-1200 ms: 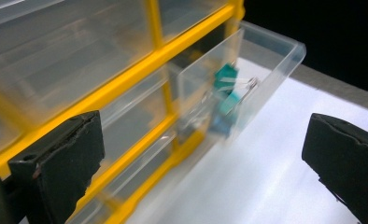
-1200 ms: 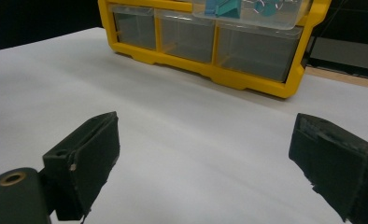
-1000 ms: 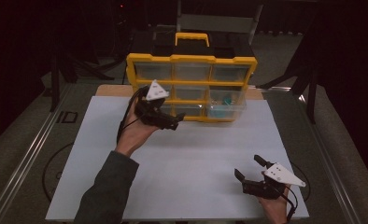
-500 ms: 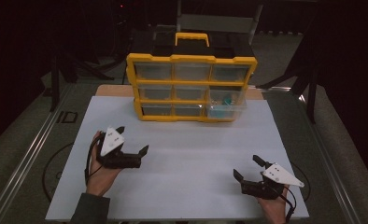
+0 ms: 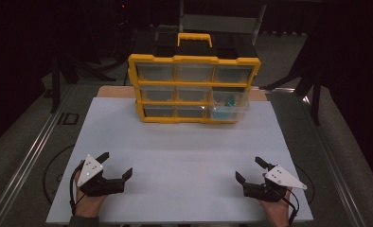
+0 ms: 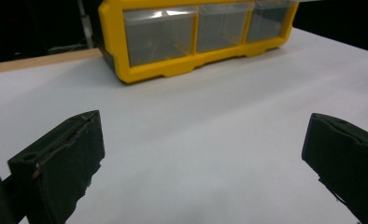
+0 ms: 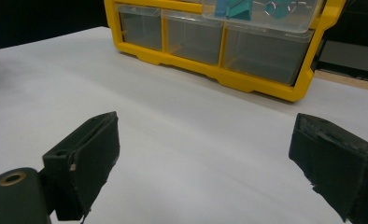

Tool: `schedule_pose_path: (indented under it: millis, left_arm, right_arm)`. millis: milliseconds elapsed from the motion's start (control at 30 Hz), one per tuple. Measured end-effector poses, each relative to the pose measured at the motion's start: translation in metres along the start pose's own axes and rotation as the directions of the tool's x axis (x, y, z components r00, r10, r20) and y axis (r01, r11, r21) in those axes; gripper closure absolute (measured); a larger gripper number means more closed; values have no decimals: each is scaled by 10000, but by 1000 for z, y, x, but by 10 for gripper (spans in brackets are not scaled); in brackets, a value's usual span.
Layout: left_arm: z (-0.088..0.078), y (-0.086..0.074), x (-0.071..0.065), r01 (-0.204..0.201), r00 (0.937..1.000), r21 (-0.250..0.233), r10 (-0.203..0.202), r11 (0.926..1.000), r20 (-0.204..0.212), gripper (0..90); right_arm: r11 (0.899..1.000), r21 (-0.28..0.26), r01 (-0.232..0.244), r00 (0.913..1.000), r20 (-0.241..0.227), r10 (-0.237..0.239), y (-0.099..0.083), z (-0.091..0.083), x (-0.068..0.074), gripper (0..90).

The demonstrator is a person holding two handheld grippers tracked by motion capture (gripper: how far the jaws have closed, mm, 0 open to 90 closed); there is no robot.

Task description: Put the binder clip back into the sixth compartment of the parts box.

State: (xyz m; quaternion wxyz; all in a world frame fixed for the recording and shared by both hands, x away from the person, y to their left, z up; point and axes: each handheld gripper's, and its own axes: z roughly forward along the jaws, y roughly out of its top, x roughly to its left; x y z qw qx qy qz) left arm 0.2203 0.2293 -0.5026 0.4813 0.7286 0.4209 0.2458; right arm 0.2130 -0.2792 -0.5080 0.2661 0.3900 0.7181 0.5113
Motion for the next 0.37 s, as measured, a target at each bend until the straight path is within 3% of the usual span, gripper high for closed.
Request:
schedule_pose_path:
  millis: [67, 267, 367]
  left_arm:
    - [-3, -5, 0, -42, 9996, -61, 41, 10000, -265, 3]
    - [-9, -3, 3, 348, 9988, -755, -373, 9965, -325, 3]
    - [-8, -4, 5, 320, 9982, -636, -352, 9975, -494, 3]
  right_arm:
    - [10000, -19, 11, 10000, -19, -11, 0, 0, 0, 86]
    - [9999, -91, -56, 9999, -90, 56, 1, 1, -1, 86]
    - [10000, -78, -32, 10000, -85, 32, 0, 1, -2, 86]
